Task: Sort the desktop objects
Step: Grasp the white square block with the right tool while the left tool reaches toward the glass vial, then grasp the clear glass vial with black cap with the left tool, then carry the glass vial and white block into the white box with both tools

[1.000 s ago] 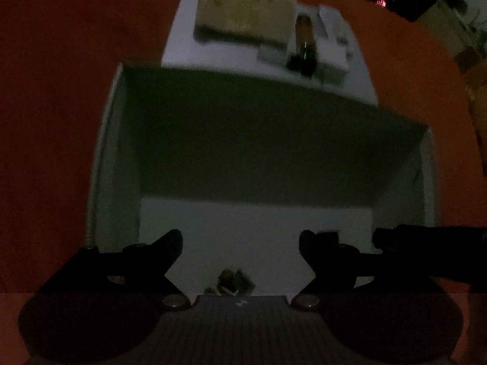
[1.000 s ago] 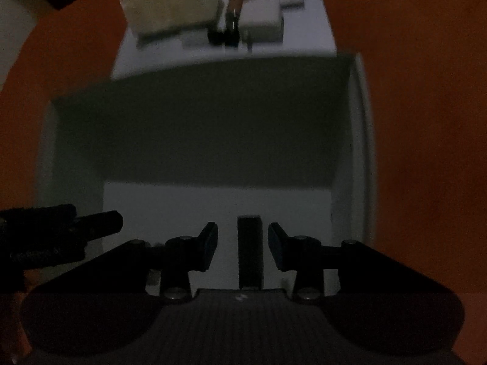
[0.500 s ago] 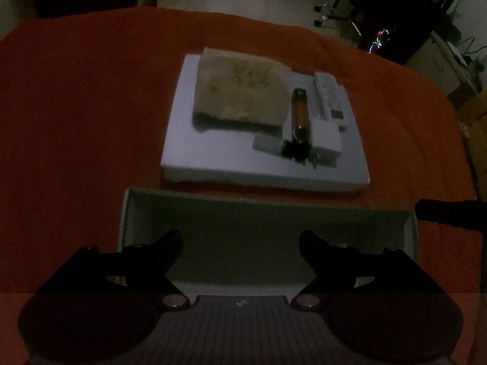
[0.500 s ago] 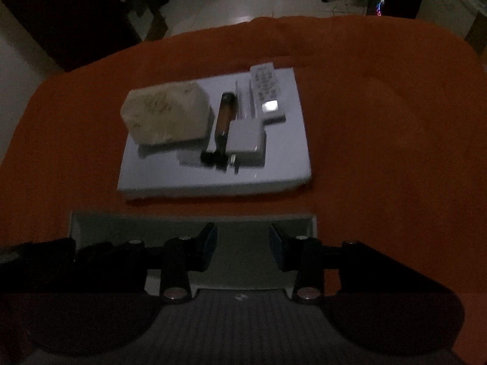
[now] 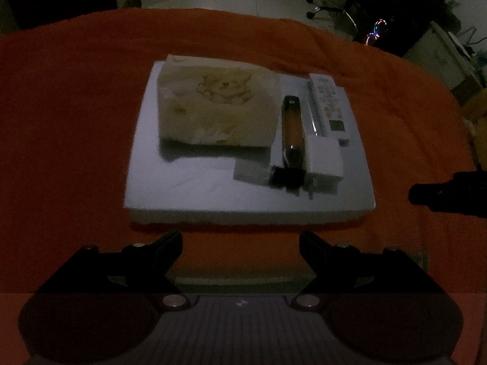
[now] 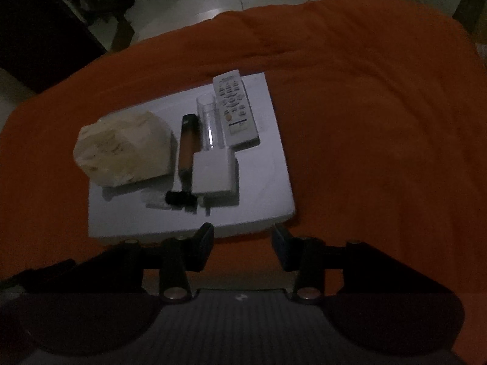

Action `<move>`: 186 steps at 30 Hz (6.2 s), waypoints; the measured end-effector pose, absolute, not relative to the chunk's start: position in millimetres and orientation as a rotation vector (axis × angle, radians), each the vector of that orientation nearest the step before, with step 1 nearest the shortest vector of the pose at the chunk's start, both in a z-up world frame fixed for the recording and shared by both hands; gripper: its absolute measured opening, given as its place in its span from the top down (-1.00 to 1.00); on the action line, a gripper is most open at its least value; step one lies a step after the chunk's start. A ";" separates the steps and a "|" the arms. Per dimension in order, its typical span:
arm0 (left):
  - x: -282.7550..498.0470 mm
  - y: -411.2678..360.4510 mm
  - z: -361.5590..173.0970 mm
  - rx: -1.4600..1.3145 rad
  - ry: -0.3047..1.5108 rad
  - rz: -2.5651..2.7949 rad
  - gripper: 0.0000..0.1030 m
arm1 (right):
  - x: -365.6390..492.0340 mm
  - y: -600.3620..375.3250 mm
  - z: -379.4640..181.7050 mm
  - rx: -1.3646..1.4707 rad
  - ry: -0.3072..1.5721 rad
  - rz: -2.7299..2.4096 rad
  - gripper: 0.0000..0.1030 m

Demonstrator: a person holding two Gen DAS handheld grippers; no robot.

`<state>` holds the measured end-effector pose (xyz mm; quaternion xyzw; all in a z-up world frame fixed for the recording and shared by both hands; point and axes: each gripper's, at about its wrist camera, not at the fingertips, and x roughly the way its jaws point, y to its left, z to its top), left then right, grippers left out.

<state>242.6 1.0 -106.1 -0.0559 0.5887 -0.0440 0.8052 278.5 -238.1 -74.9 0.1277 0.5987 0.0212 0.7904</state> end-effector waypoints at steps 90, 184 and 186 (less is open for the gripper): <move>321.5 13.3 -185.4 -0.055 1.327 -0.132 -0.01 | 359.6 -208.6 -173.7 0.085 1.405 0.085 -0.17; 126.1 39.9 -94.1 0.009 1.171 -0.136 -0.67 | 149.4 -127.7 -85.6 0.025 1.365 0.328 -0.15; 121.8 39.5 -104.4 0.002 1.192 -0.128 -0.67 | 145.4 -123.5 -100.0 0.018 1.393 0.326 -0.15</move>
